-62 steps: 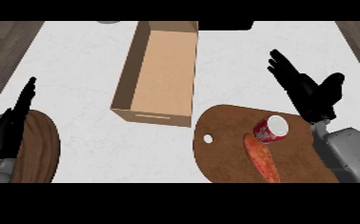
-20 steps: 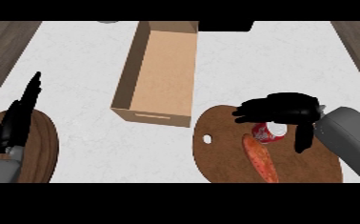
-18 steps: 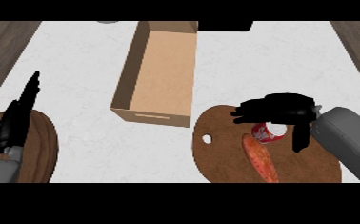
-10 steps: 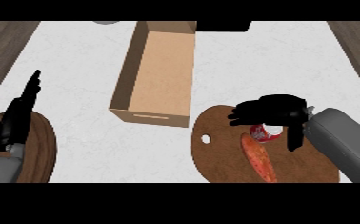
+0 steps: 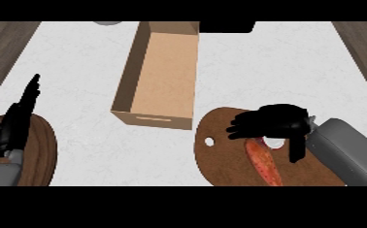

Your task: Pick the sweet potato from the cutting board and place it in the cardboard box

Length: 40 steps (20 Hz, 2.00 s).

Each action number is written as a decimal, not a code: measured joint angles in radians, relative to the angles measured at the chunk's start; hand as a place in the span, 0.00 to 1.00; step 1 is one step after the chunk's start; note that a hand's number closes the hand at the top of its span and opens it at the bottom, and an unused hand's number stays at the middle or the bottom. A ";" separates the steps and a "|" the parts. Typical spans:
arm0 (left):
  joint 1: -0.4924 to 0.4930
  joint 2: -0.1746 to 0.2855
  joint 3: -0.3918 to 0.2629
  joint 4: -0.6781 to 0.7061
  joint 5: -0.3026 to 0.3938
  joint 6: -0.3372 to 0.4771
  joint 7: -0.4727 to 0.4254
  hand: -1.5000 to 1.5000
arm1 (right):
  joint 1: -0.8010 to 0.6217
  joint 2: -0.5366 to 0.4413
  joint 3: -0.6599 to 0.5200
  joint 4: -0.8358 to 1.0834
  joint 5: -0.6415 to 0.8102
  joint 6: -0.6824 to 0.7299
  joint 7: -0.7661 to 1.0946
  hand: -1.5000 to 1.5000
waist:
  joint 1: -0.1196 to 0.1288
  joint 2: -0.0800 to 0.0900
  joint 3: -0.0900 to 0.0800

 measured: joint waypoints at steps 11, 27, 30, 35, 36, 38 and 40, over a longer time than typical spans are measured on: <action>0.000 -0.013 0.037 -0.004 -0.018 -0.028 0.002 0.50 | 0.070 -0.068 0.002 -0.146 0.009 0.024 0.030 0.00 | -0.002 0.005 0.004; -0.002 -0.052 0.063 -0.012 -0.063 -0.049 0.005 0.50 | 0.148 0.070 -0.073 -0.135 0.179 -0.097 0.087 1.00 | 0.000 -0.007 -0.010; 0.014 -0.069 0.058 -0.028 -0.076 -0.042 0.004 0.50 | 0.143 0.102 -0.111 -0.112 0.191 -0.122 0.083 1.00 | 0.003 -0.004 -0.008; -0.014 -0.070 0.044 -0.040 -0.081 -0.057 0.003 0.50 | -0.033 0.157 -0.274 0.150 0.156 -0.146 0.127 1.00 | 0.049 0.022 0.003; -0.022 -0.068 0.043 -0.043 -0.079 -0.064 0.006 0.50 | -0.073 0.157 -0.309 0.199 0.149 -0.154 0.138 1.00 | 0.059 0.027 0.005; -0.032 -0.072 0.036 -0.045 -0.082 -0.067 0.006 0.50 | -0.136 0.160 -0.365 0.297 0.147 -0.193 0.149 1.00 | 0.072 0.034 0.006; -0.044 -0.071 0.033 -0.041 -0.086 -0.072 0.008 0.50 | -0.201 0.177 -0.409 0.380 0.153 -0.247 0.168 1.00 | 0.078 0.037 0.007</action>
